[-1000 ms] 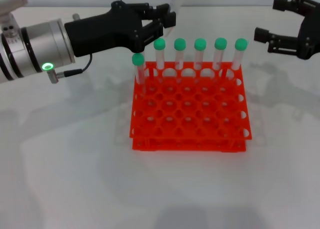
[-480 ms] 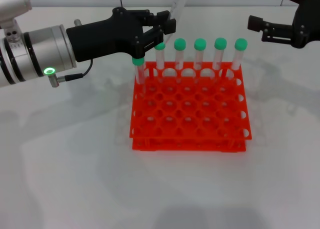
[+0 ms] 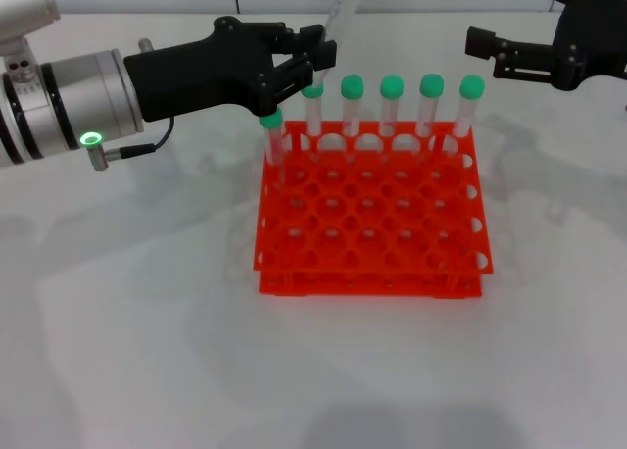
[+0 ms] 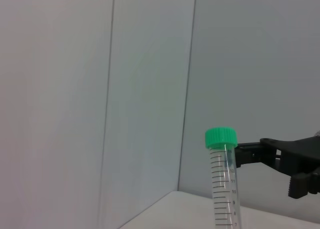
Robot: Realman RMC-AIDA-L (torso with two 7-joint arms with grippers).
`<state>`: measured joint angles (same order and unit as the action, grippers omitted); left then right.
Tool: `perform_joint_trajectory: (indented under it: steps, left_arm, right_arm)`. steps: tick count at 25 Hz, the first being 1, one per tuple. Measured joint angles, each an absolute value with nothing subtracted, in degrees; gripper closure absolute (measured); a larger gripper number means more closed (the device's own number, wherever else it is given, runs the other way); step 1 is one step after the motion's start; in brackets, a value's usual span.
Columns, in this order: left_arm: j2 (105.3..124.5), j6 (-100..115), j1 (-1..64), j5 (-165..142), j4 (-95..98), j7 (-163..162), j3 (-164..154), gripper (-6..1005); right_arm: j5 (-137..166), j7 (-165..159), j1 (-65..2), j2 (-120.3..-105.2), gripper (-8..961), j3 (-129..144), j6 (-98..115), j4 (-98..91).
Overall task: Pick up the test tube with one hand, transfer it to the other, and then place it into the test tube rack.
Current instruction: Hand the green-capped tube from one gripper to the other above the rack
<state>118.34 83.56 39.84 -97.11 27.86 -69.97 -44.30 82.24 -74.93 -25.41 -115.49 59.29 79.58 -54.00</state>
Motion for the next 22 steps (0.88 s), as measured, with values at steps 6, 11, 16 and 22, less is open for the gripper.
perform_joint_trajectory:
  steps: [6,11,16,22]
  left_arm:
    - [118.3,82.3,40.2,-98.0,27.8,-70.0,-44.4,842]
    - [118.5,80.7,41.3,-100.0,27.0,-70.2,-44.7,844]
    - [118.68,80.3,41.4,-100.4,26.8,-70.3,-45.0,845]
    - [118.55,80.1,41.9,-100.7,26.5,-70.4,-45.2,847]
  right_arm:
    - [82.2,-74.6,-25.5,-115.49,84,59.4,79.4,-53.4]
    - [82.2,-74.6,-25.9,-115.49,84,59.6,79.4,-53.3]
    - [82.2,-74.5,-26.3,-115.49,84,60.0,79.4,-53.3]
    - [82.2,-74.5,-26.9,-115.56,84,60.2,79.5,-53.3]
